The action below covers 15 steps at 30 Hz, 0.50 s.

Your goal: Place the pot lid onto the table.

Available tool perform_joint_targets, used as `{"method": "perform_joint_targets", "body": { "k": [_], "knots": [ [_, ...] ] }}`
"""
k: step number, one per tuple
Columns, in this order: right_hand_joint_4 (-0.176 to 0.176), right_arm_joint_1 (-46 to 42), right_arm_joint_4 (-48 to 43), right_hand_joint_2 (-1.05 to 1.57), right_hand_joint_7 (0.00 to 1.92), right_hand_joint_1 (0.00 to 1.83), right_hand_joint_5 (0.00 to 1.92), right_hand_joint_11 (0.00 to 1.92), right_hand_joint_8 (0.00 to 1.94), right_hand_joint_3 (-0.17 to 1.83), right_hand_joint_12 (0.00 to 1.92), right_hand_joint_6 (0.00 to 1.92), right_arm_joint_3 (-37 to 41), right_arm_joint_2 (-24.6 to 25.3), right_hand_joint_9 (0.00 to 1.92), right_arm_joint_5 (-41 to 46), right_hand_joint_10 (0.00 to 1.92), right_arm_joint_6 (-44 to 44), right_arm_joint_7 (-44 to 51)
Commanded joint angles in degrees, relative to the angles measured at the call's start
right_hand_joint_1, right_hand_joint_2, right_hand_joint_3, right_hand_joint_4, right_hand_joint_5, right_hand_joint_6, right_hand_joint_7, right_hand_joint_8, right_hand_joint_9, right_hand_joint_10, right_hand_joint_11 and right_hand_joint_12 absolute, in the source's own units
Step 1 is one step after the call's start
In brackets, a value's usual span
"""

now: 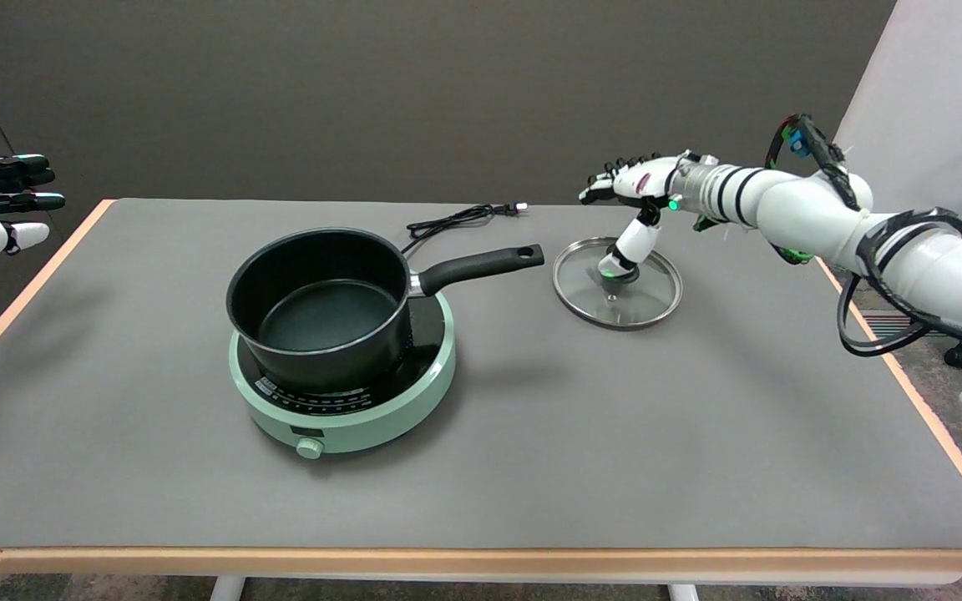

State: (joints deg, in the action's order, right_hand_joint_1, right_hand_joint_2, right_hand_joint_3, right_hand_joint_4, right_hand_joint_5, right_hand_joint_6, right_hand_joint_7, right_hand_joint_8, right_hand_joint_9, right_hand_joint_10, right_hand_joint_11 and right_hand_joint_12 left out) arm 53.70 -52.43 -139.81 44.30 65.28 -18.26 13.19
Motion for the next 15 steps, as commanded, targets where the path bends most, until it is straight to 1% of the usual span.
{"method": "perform_joint_targets", "body": {
  "k": [1, 4, 6, 7, 8, 9, 11, 12, 13, 15],
  "knots": [
    [0.116, -12.30, -21.16, 0.29, 0.02, 0.63, 0.11, 0.07, 0.10, 0.82, 0.50, 0.19, 23.05, -6.67, 0.01, -2.48, 0.13, -1.53, 0.02],
    [0.116, -18.03, -27.94, 0.29, 0.02, 0.62, 0.11, 0.08, 0.11, 0.83, 0.52, 0.18, 30.50, -7.36, 0.02, -1.60, 0.15, -1.42, 0.02],
    [0.117, -21.62, -32.70, 0.28, 0.05, 0.62, 0.14, 0.10, 0.12, 0.82, 0.55, 0.15, 33.96, -7.75, 0.04, -1.16, 0.17, -1.65, 0.02],
    [0.119, -22.90, -34.68, 0.30, 0.06, 0.61, 0.13, 0.09, 0.12, 0.84, 0.59, 0.22, 35.24, -7.91, 0.04, -1.09, 0.18, -1.70, 0.02],
    [0.119, -24.00, -36.63, 0.30, 0.08, 0.61, 0.15, 0.10, 0.12, 0.85, 0.59, 0.21, 36.43, -8.08, 0.05, -1.09, 0.18, -1.96, 0.02],
    [0.118, -25.33, -38.78, 0.29, 0.10, 0.61, 0.20, 0.12, 0.12, 0.84, 0.58, 0.16, 37.71, -8.23, 0.08, -1.29, 0.18, -2.30, 0.02],
    [0.113, -27.77, -41.78, 0.30, 0.12, 0.61, 0.22, 0.14, 0.13, 0.85, 0.58, 0.16, 39.63, -8.39, 0.10, -1.60, 0.21, -2.65, 0.14],
    [0.116, -29.65, -43.61, 0.34, 0.10, 0.57, 0.19, 0.13, 0.19, 0.88, 0.62, 0.25, 41.18, -8.35, 0.06, -1.94, 0.28, -2.69, 0.34],
    [0.113, -31.12, -44.84, 0.30, 0.14, 0.59, 0.24, 0.15, 0.12, 0.85, 0.59, 0.16, 42.46, -8.27, 0.11, -2.32, 0.22, -2.73, 0.34],
    [0.108, -34.89, -47.49, 0.31, 0.18, 0.59, 0.26, 0.16, 0.12, 0.86, 0.59, 0.15, 46.02, -7.34, 0.15, -5.09, 0.24, -2.77, -0.02]
  ]
}}
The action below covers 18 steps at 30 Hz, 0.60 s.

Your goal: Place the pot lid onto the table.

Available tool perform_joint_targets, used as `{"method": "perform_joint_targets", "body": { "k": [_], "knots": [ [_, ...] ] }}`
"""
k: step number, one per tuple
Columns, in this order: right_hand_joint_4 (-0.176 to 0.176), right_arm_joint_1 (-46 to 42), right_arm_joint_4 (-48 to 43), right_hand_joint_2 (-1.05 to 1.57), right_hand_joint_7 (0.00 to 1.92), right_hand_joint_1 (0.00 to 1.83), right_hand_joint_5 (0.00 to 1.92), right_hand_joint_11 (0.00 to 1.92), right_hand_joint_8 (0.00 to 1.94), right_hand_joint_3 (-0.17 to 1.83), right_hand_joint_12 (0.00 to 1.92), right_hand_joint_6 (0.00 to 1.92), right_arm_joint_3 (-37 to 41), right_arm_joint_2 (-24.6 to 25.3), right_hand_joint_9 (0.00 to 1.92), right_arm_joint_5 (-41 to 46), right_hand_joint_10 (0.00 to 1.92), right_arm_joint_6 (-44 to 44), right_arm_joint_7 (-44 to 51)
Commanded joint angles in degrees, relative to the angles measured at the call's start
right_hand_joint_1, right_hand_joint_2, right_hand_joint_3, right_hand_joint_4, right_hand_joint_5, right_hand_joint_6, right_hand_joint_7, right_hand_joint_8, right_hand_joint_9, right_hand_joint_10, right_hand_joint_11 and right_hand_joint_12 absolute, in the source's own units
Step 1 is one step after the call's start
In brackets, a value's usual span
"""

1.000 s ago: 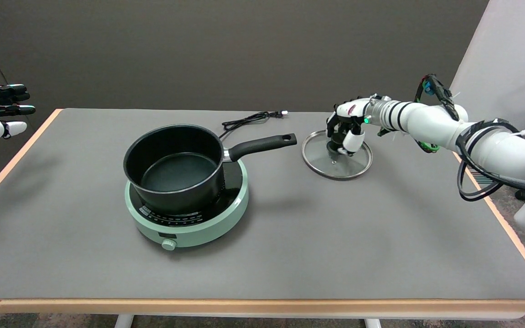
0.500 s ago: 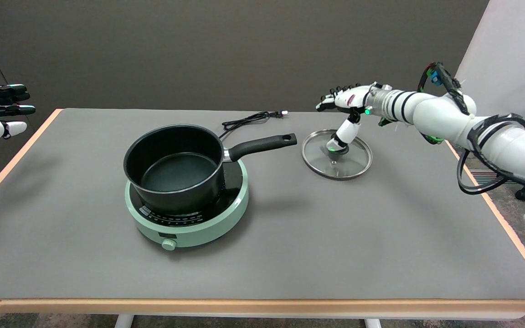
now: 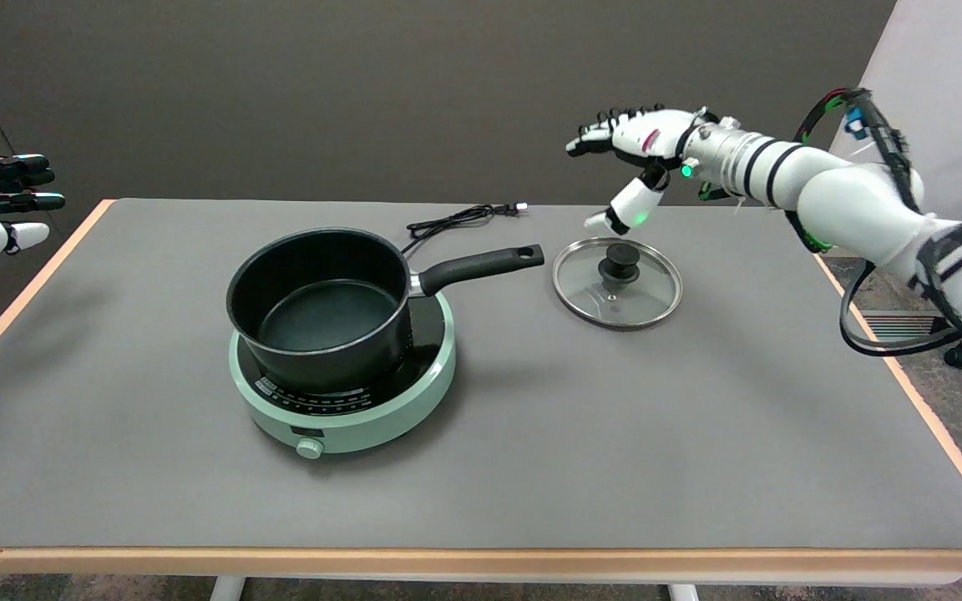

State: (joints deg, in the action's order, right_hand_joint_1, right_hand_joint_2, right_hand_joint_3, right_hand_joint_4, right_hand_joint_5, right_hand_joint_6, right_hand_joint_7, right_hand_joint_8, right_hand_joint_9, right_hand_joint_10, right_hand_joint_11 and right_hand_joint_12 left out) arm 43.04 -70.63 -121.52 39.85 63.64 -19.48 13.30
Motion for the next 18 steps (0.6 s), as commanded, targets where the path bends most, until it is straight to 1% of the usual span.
{"method": "perform_joint_targets", "body": {
  "k": [1, 3, 5, 6, 10, 14, 16, 18],
  "knots": [
    [0.106, -25.89, -30.69, 0.31, 0.20, 0.59, 0.28, 0.17, 0.12, 0.86, 0.60, 0.15, 29.21, -2.23, 0.16, -5.08, 0.24, -1.55, -0.17],
    [0.102, -29.69, -33.93, 0.34, 0.22, 0.60, 0.30, 0.19, 0.15, 0.85, 0.58, 0.16, 33.92, -0.39, 0.20, -9.01, 0.21, -1.18, -0.17],
    [0.099, -32.53, -36.24, 0.35, 0.24, 0.60, 0.31, 0.21, 0.16, 0.85, 0.58, 0.16, 38.21, 1.78, 0.23, -10.87, 0.21, 0.05, -0.17],
    [0.097, -34.36, -36.84, 0.36, 0.25, 0.60, 0.31, 0.22, 0.16, 0.86, 0.57, 0.16, 40.81, 3.37, 0.24, -10.40, 0.21, 1.91, -0.22],
    [0.079, -38.58, -36.65, 0.38, 0.29, 0.60, 0.33, 0.24, 0.16, 0.86, 0.58, 0.16, 46.25, 7.99, 0.28, -6.23, 0.21, 12.73, 0.19],
    [0.063, -40.48, -36.91, 0.42, 0.32, 0.57, 0.36, 0.25, 0.17, 0.86, 0.59, 0.17, 47.86, 11.25, 0.31, -6.16, 0.21, 21.07, -0.06],
    [0.056, -40.87, -36.84, 0.42, 0.32, 0.57, 0.36, 0.25, 0.17, 0.86, 0.58, 0.17, 47.62, 12.00, 0.32, -6.40, 0.21, 24.12, -0.17],
    [0.037, -41.51, -36.84, 0.42, 0.30, 0.57, 0.33, 0.23, 0.17, 0.86, 0.56, 0.17, 46.94, 12.51, 0.29, -6.80, 0.21, 27.34, -0.17]
  ]
}}
